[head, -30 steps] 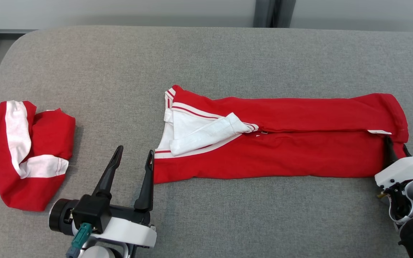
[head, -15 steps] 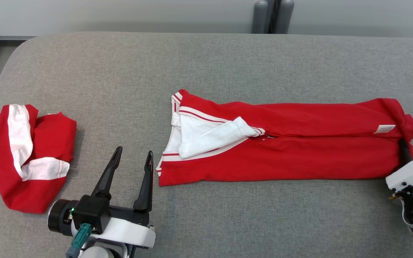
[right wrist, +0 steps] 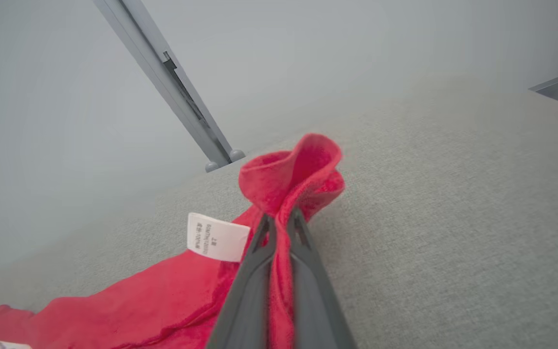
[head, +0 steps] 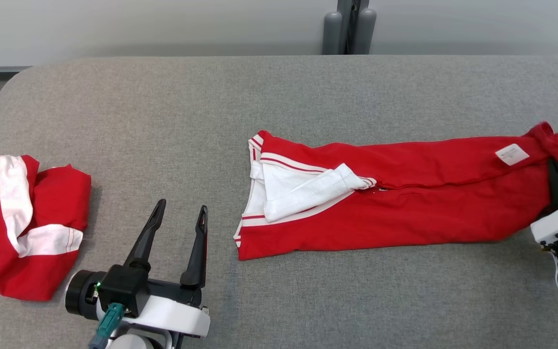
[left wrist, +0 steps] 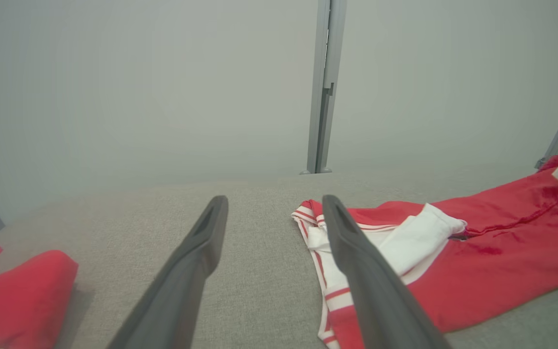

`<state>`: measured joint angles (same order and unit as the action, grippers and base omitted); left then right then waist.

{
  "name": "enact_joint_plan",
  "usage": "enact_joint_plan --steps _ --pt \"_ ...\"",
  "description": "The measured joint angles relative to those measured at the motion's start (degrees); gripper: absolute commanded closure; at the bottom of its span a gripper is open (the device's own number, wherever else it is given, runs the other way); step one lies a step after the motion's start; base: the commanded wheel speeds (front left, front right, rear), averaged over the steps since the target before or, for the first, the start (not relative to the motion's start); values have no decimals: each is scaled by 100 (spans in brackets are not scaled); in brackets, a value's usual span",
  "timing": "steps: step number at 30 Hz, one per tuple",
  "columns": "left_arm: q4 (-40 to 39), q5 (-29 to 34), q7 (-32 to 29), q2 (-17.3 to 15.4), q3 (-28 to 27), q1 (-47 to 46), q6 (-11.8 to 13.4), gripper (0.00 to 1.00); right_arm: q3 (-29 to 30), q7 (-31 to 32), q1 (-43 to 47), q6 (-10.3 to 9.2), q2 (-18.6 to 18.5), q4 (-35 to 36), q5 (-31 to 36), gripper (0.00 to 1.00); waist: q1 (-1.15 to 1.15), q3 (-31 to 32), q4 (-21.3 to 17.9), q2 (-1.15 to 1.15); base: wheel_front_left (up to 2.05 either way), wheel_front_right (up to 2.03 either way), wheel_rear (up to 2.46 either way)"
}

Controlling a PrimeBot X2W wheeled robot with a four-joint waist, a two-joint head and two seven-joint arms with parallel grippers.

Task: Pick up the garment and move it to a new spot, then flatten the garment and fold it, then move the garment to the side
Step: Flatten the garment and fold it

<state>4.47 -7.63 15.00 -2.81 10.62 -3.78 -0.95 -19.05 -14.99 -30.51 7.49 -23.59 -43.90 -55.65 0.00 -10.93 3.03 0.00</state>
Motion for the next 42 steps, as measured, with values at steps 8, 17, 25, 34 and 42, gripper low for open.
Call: enact_joint_plan --steps 8,17,25,34,42 --pt "8 -120 0 2 94 4 49 0 -292 1 277 0 5 947 104 100 0 146 78 0 0 0 0" --pt "33 -261 0 1 167 101 140 0 -802 0 377 0 201 1633 452 100 0 311 482 0 0 0 0" --pt "64 -352 0 -1 227 114 201 0 -1397 0 175 0 531 1512 527 100 0 403 1053 0 0 0 0" --pt "111 -455 0 0 338 125 233 0 -1713 0 -214 0 961 803 656 100 0 418 1566 0 0 0 0" --pt "136 -503 0 -1 393 134 261 0 -1749 0 -418 0 1482 -109 738 100 0 423 1892 0 0 0 0"
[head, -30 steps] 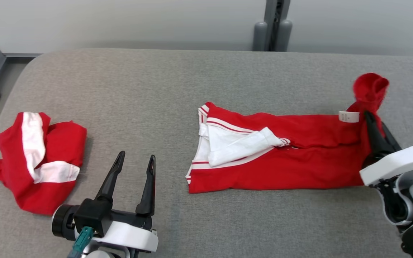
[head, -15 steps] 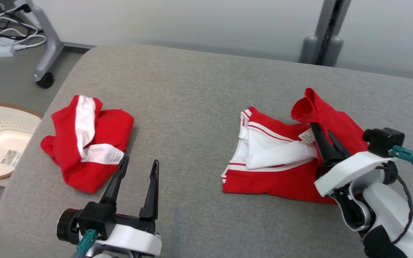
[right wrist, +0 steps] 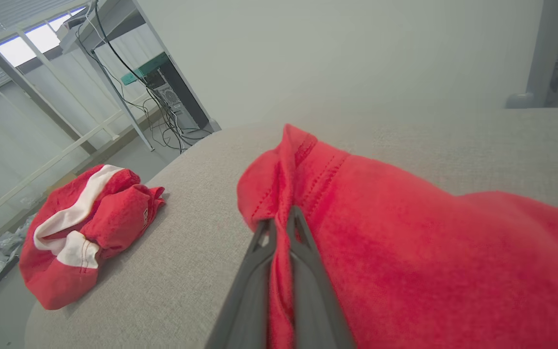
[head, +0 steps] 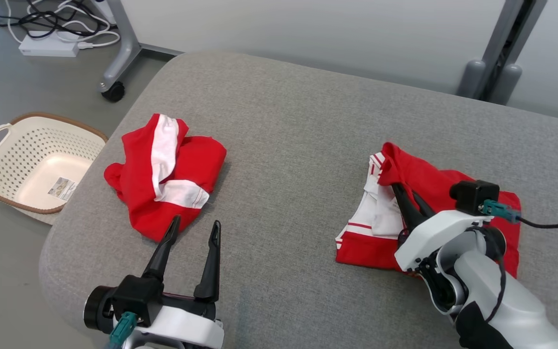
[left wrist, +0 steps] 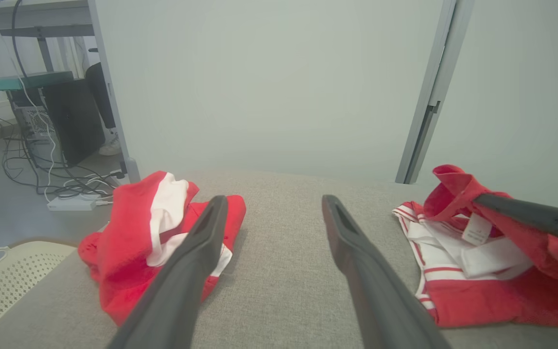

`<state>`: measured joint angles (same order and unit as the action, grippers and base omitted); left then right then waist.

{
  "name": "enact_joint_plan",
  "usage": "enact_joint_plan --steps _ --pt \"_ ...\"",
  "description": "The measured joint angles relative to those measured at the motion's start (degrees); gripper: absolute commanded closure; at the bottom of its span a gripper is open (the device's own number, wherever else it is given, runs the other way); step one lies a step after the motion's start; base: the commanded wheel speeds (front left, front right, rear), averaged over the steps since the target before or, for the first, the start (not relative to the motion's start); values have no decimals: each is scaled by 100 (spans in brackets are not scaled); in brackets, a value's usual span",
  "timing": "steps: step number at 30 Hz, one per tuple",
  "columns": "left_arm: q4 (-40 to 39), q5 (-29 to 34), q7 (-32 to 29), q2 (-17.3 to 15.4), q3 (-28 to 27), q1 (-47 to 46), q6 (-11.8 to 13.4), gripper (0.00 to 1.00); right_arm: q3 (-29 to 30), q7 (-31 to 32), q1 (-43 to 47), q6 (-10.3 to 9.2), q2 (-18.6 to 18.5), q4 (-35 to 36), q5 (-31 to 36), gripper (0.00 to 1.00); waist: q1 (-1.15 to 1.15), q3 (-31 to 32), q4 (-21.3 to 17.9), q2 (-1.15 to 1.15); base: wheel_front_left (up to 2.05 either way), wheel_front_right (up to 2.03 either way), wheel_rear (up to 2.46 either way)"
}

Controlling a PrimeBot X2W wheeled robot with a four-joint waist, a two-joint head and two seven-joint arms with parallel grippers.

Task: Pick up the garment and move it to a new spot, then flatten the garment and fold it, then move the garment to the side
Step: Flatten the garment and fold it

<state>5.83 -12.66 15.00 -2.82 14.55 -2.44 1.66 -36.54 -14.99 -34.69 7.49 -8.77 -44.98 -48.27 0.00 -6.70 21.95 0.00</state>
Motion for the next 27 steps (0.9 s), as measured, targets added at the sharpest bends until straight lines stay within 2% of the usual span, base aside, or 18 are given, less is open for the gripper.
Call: enact_joint_plan --steps 3,7,8,9,10,14,21,27 --pt "14 -5 0 0 31 0 15 0 42 0 -75 0 186 -549 35 100 0 -7 75 0 0 0 0" --pt "26 -9 0 0 37 -1 16 0 -33 0 -183 0 402 -849 -60 100 0 -43 133 0 0 0 0" --pt "32 -9 0 0 34 -1 16 0 -62 0 -200 0 452 -905 -102 89 0 -52 136 0 0 0 0" --pt "45 -8 0 1 31 -1 18 0 -74 0 -211 0 486 -935 -170 53 0 -56 133 0 0 0 0" --pt "53 -8 0 1 27 -1 19 0 -73 0 -224 0 506 -943 -238 0 0 -60 127 0 0 0 0" --pt "78 -8 0 0 -3 -1 25 0 -154 0 -240 0 555 -838 -463 0 0 -72 60 0 0 0 0" --pt "166 7 0 1 -54 -9 33 0 -410 -1 -229 0 610 -222 -758 0 0 -68 -223 0 0 0 0" --pt "169 63 0 1 -154 -35 36 0 30 0 -226 0 298 187 175 0 0 -71 -647 0 0 0 0"
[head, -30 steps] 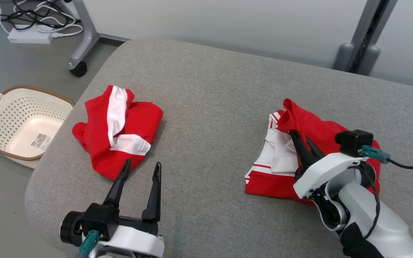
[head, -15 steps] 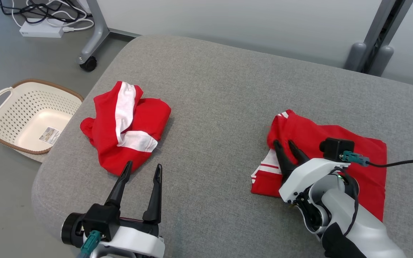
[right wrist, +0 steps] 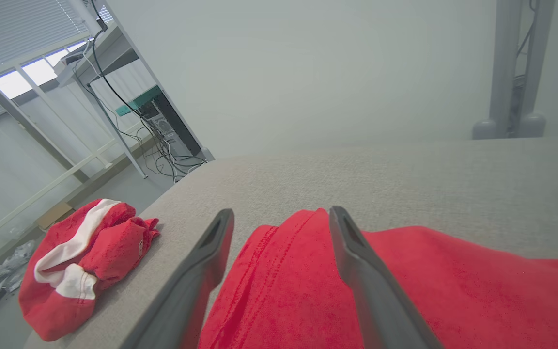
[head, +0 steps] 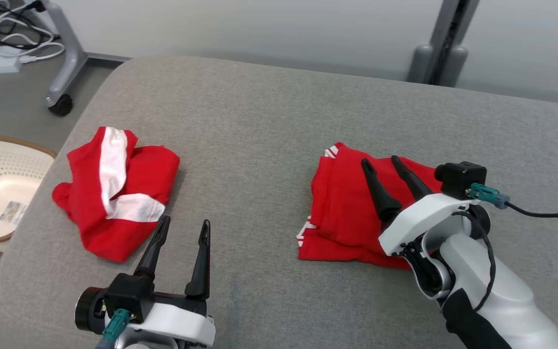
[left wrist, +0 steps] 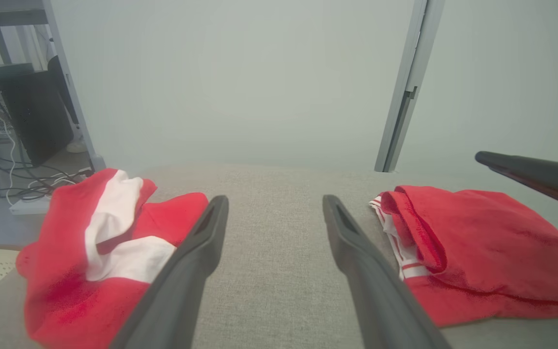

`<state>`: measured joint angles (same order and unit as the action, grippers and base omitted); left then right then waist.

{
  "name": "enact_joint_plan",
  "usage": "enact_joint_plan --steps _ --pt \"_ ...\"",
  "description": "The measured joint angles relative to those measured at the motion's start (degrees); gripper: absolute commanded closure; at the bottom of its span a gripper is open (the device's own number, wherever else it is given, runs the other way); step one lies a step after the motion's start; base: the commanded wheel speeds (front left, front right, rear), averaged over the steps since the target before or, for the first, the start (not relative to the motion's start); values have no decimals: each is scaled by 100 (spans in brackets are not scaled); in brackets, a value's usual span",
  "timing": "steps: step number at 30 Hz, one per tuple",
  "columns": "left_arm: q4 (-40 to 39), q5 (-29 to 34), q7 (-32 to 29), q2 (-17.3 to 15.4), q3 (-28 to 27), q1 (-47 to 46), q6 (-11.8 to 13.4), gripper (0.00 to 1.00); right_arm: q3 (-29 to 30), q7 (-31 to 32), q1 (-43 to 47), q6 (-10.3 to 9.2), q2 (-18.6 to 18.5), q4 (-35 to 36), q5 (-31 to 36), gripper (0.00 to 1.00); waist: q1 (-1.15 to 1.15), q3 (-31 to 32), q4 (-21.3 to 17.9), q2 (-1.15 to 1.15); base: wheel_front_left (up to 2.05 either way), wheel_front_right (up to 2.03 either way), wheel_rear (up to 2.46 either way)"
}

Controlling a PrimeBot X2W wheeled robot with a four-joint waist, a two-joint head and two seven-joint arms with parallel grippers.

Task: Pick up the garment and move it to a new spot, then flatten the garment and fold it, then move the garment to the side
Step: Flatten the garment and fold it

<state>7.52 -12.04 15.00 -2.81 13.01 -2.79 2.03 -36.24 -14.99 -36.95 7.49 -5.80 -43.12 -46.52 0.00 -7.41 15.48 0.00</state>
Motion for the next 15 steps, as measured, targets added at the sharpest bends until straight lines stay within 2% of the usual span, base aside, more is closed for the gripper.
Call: enact_joint_plan --steps 10,15 --pt "70 -163 2 1 -294 -146 5 0 1047 0 378 0 -201 367 1408 0 0 -9 -923 0 0 0 0" --pt "196 -246 8 2 -375 -206 3 0 1499 0 670 0 -294 764 2213 0 0 27 -1309 0 0 0 0"
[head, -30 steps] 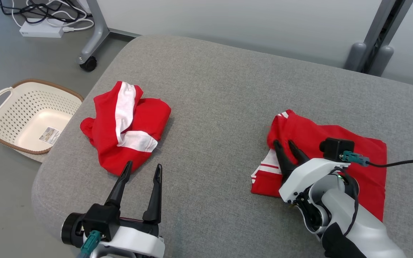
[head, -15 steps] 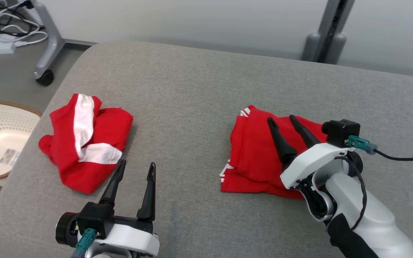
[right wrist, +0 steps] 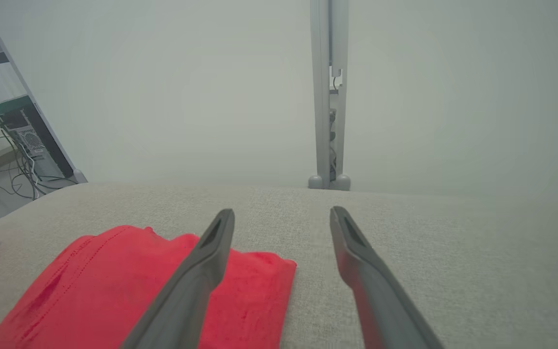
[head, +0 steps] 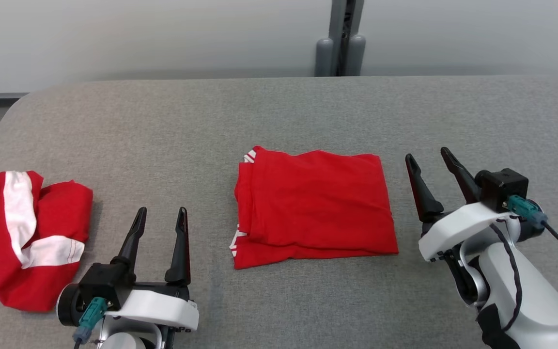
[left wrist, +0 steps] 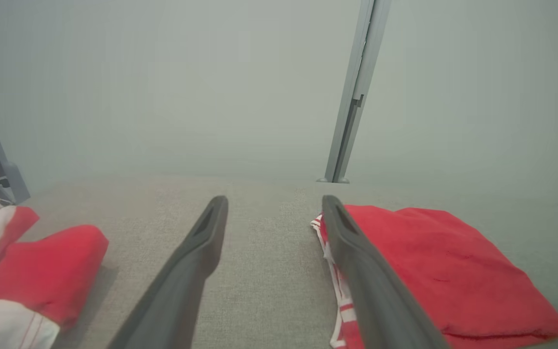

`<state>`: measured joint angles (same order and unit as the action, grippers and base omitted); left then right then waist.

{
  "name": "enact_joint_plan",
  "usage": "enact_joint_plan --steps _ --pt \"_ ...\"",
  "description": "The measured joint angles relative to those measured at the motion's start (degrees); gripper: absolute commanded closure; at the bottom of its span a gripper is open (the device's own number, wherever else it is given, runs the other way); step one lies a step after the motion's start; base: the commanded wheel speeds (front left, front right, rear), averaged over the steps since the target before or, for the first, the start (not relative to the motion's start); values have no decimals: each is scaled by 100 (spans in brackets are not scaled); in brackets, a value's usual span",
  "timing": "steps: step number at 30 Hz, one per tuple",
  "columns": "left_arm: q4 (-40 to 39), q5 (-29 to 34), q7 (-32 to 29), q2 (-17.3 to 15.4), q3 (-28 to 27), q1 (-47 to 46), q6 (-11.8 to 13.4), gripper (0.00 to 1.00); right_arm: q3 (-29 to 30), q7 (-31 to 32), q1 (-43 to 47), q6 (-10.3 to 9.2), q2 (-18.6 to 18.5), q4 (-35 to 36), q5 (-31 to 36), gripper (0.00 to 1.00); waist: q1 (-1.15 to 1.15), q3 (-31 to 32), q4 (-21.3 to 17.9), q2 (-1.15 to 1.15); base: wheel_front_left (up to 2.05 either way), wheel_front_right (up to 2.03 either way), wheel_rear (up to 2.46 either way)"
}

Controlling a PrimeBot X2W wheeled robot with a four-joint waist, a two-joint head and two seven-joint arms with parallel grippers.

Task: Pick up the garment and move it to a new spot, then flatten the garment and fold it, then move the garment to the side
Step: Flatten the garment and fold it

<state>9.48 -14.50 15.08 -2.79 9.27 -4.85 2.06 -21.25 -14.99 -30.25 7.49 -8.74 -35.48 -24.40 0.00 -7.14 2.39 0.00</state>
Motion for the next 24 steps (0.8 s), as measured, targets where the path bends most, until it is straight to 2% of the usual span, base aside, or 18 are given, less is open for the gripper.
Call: enact_joint_plan --steps 4,14,19,24 --pt "55 -135 1 1 -12 1 2 0 374 0 443 0 12 486 491 0 0 135 -156 0 0 0 0" --pt "99 -313 0 3 13 241 13 0 1245 -1 1777 0 152 1767 982 0 0 594 -202 0 0 0 0" --pt "32 -189 1 0 -91 394 105 0 1351 0 2364 0 256 2193 1012 0 0 762 -223 0 0 0 0" --pt "18 -114 1 0 -78 645 91 0 1328 0 2780 0 298 2227 968 0 0 856 -296 0 0 0 0"
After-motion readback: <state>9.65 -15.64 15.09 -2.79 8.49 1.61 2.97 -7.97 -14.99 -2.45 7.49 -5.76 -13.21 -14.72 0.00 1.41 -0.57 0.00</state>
